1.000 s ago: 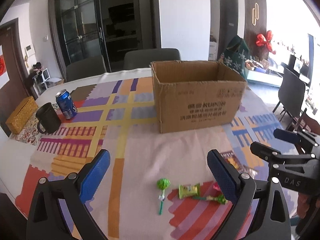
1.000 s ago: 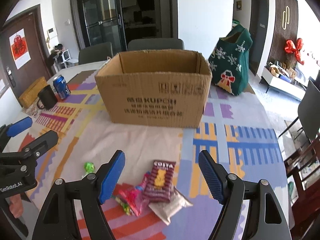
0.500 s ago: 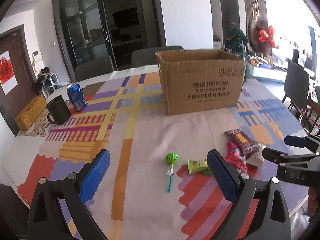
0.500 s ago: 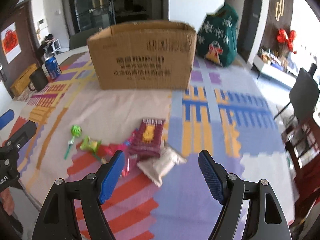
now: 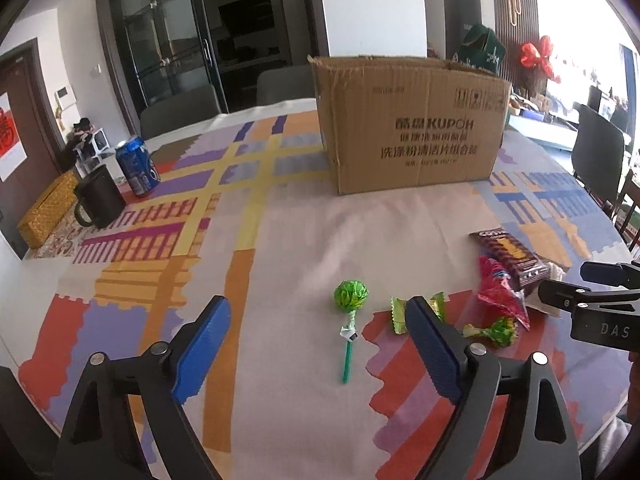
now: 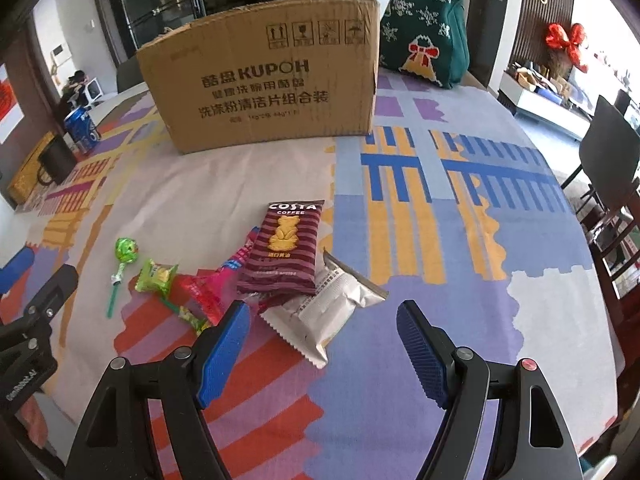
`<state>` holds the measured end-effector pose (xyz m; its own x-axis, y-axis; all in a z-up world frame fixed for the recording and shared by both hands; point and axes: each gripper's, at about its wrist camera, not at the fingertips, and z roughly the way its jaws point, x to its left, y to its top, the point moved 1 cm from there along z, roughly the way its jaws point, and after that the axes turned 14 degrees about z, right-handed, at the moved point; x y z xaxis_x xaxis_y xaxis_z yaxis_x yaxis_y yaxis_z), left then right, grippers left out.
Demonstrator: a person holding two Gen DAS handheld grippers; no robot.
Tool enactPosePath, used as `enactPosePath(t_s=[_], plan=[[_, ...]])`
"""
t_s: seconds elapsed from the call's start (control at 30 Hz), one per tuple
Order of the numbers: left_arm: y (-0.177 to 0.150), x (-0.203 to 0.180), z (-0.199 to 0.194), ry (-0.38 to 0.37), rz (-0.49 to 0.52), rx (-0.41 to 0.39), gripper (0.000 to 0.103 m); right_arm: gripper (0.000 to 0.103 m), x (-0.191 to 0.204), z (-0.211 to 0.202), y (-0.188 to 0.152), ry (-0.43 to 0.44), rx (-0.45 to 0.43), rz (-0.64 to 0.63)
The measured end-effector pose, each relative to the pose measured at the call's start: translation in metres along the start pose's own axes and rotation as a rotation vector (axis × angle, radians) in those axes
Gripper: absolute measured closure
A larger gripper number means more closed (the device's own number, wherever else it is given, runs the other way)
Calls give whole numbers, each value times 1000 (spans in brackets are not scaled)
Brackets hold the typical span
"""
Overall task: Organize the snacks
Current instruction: 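Grasp the green lollipop with the left tool while the right tool grasps the silver packet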
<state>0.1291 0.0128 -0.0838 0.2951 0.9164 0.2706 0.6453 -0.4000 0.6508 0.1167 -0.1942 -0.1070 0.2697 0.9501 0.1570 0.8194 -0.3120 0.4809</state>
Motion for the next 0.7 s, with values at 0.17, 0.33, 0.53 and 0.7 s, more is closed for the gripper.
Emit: enactPosePath(t_s=[0.17,0.33,0.53,0.7], plan=[[2,1,19,-23,3,19,20,27,0,13,2,-23,26,11],[5,0,35,-51,0,35,26,27,-2,22,4,-55,41,21],[8,-1,54,-85,-5,70,38,27,-4,30,6,-64,52,36],[7,-2,66,-115,-19,105,48,34,-3,36,8,-80,60,40]])
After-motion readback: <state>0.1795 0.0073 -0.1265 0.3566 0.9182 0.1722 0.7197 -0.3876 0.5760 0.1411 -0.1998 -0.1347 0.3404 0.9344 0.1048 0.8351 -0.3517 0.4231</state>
